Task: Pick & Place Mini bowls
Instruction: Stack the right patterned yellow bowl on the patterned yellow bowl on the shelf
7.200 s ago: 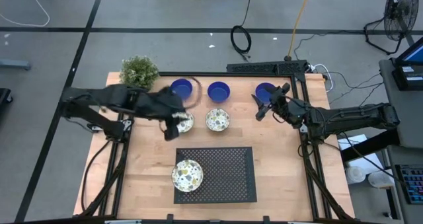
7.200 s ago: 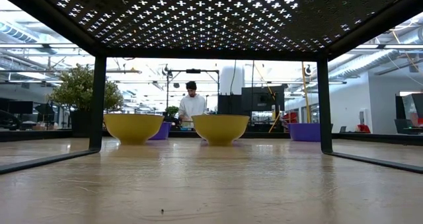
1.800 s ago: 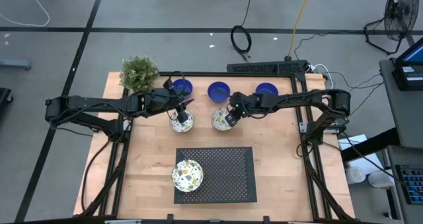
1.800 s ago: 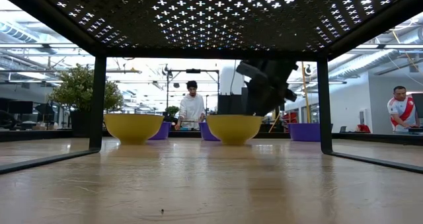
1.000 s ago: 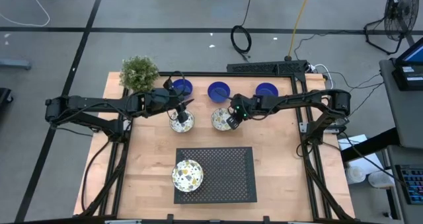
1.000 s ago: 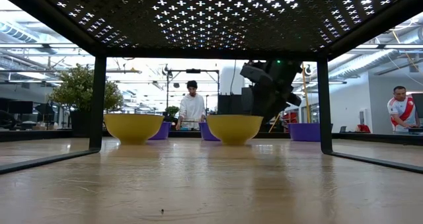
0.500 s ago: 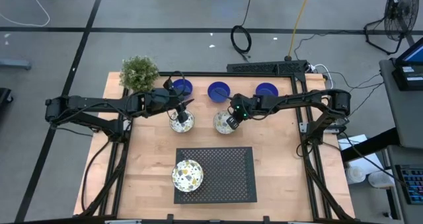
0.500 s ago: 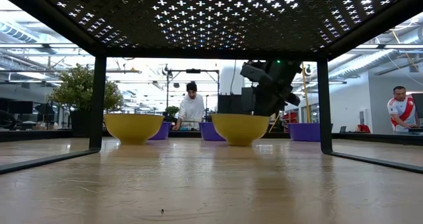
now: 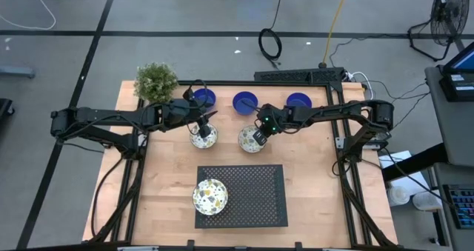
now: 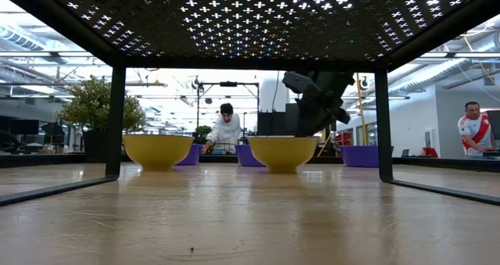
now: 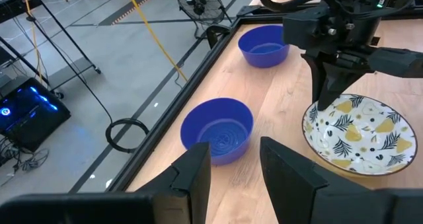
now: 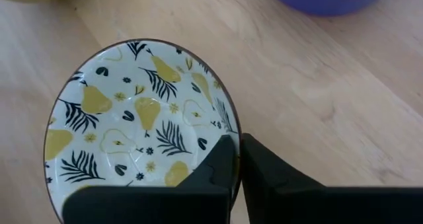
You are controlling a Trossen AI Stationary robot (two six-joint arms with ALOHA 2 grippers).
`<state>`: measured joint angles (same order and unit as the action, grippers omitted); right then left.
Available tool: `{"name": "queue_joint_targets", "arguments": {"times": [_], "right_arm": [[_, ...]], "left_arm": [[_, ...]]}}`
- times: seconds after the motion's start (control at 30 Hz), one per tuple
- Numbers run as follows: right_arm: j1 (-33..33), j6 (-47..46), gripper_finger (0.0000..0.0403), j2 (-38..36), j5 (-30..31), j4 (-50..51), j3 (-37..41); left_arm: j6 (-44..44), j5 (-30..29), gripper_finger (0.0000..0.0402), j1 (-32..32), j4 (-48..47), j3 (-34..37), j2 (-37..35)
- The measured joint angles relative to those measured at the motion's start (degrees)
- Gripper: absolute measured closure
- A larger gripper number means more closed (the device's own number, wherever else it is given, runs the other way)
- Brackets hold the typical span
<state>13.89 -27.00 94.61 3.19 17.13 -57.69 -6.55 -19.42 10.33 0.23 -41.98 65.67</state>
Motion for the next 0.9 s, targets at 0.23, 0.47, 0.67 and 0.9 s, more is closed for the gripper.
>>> {"name": "queue_joint_targets", "arguments": {"times": [0.23, 0.47, 0.67, 0.9], "right_arm": [[-0.04, 1.37, 0.0399, 0.07, -0.34, -3.69, 0.02], [-0.13, 3.83, 0.0402, 0.11, -0.22, -7.51, 0.07], [-0.13, 5.89, 0.0403, 0.17, 0.16, -10.52, 0.11], [-0.13, 8.44, 0.0402, 0.26, 0.41, -14.10, 0.13]], "left_arm": [[0.00, 0.00, 0.0266, 0.00, 0.00, 0.00, 0.00], [0.00, 0.00, 0.0266, 0.00, 0.00, 0.00, 0.00], [-0.02, 0.00, 0.0266, 0.00, 0.00, 0.00, 0.00], [-0.02, 0.00, 0.0266, -0.01, 0.00, 0.00, 0.00]]}}
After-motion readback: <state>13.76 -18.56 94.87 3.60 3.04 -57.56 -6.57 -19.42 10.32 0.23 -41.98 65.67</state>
